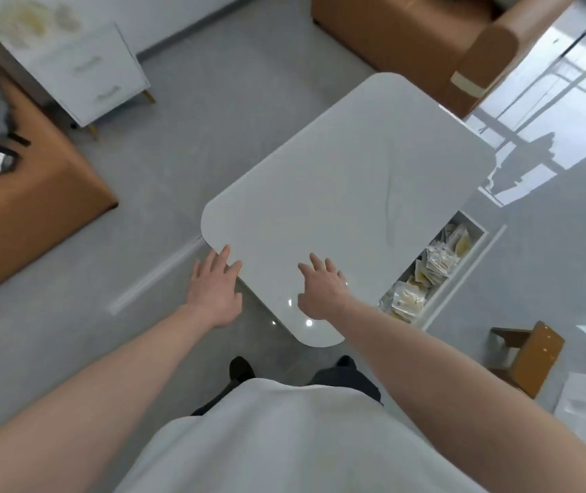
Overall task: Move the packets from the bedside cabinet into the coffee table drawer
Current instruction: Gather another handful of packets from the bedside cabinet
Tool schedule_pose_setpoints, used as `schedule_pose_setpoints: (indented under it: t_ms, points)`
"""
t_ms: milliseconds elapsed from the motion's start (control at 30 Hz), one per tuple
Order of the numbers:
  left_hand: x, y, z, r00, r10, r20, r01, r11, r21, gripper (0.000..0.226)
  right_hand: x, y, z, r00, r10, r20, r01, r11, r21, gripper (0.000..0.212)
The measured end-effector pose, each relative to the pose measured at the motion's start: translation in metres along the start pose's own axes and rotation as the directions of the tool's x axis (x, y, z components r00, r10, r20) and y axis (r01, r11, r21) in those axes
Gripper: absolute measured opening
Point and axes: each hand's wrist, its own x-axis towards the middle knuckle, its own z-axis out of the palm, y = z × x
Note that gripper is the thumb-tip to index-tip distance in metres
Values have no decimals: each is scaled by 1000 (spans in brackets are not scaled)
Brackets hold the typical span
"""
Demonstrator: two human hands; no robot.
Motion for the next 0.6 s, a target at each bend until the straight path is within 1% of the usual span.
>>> schedule_pose_setpoints:
  t_ms: [67, 167, 267, 400, 600]
  points:
    - [-4, -41, -12, 999, -24, -30, 23, 1000, -14, 73, 9, -43, -12, 998, -50, -28, 49, 999, -14, 67]
    - [0, -88, -29, 995, -68, -73, 65, 997, -40, 72, 27, -91, -37, 990, -120, -71, 115, 991, -69, 66]
    - [10, -125, -48, 988, -112, -105, 105, 992, -72, 71, 48, -127, -61, 983, -162, -84, 153, 982, -108, 67]
    - [33, -174, -70, 978, -155, -139, 141, 984, -108, 70, 86, -169, -89, 976, -208, -65, 196, 968, -155, 71]
    - [86, -251, -119, 958, -226, -174, 210, 972, -108, 67, 160, -236, -138, 954, -285, -89, 269, 950, -159, 67]
